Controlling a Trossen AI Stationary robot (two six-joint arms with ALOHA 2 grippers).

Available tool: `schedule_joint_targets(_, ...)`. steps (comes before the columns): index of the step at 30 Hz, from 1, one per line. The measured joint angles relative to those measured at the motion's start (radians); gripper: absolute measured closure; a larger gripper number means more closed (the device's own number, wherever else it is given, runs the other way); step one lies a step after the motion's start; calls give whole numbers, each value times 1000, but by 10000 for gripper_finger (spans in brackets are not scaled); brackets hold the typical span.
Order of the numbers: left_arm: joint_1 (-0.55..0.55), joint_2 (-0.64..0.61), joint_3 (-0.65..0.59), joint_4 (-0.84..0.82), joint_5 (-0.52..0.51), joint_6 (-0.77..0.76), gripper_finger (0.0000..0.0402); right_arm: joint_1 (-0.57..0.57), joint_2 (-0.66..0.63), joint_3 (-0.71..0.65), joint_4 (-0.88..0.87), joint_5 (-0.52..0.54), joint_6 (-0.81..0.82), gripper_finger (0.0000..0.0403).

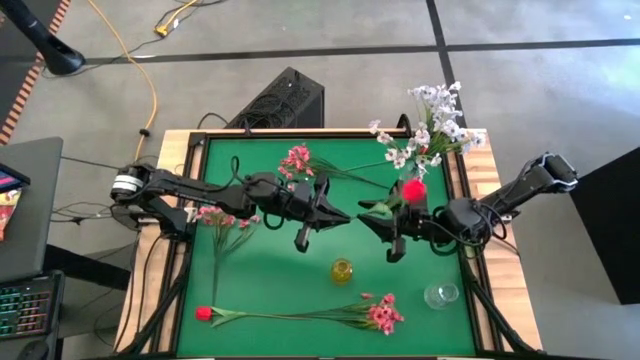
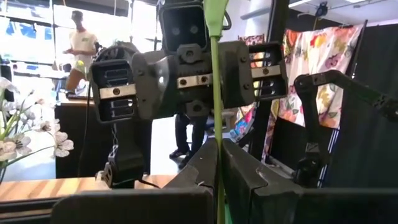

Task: Sort flowers into vase by color
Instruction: Put the middle red tulip into the yellow vase

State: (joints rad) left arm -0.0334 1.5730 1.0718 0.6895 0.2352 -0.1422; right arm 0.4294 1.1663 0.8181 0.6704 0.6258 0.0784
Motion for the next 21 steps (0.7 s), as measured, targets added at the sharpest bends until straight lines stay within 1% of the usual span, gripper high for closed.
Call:
schedule_joint_targets(5,8,0,0,0,-1,-4,401,0,0,0,-2,0,0,330)
schedule_joint_targets(8,23,0,0,-2,-6,-57,401,0,-1,0,-3,2,0,378)
schedule_joint_targets(11,56,-7,0,-18,25,-87,393,14,-1,0,-4,13,5,379)
schedule_joint_targets(15,105,-34,0,-80,117,-102,354,29,-8,0,-6,4,51,374)
schedule_joint_targets(18,146,-49,0,-152,217,-134,312,40,-16,9,-21,-11,56,377)
schedule_joint_targets(21,181,-65,0,-224,358,-178,279,58,-16,51,-110,-7,56,378)
